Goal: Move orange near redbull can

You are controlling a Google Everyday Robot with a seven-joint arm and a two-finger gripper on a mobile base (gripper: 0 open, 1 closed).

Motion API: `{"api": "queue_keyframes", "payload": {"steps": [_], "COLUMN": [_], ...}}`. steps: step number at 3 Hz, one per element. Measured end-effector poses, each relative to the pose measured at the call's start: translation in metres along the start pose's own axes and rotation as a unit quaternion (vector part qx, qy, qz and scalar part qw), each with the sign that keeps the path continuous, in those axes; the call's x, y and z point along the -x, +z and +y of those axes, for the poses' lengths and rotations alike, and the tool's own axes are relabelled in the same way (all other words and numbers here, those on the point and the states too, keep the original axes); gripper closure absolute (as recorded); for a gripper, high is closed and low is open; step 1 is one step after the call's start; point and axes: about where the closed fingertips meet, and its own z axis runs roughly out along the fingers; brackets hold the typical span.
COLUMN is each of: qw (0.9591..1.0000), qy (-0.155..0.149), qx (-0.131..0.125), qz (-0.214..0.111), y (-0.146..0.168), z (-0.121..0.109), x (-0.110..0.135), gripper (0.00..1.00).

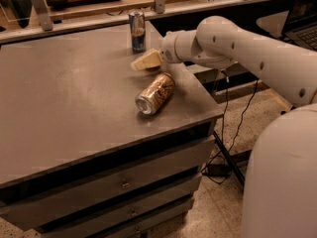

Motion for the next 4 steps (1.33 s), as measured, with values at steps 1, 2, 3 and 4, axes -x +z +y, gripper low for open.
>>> {"api": "queue_keyframes", "payload": {"steps": [1,2,3,4], "qw": [0.9989,0.9979,0.9979,0.9979], "qy": [-0.028,-0.043,-0.043,-0.043], "qx": [0.002,-0.004,-0.004,-0.004], "qz": [-0.038,-0.048,-0.048,-0.048], "y": [0.068,0.094,0.091,0.087], "z": [0.012,0.014,0.012,0.011], "x": [0.033,0.046,0.054,0.064], "gripper": [0.0,0.0,0.0,0.0]}}
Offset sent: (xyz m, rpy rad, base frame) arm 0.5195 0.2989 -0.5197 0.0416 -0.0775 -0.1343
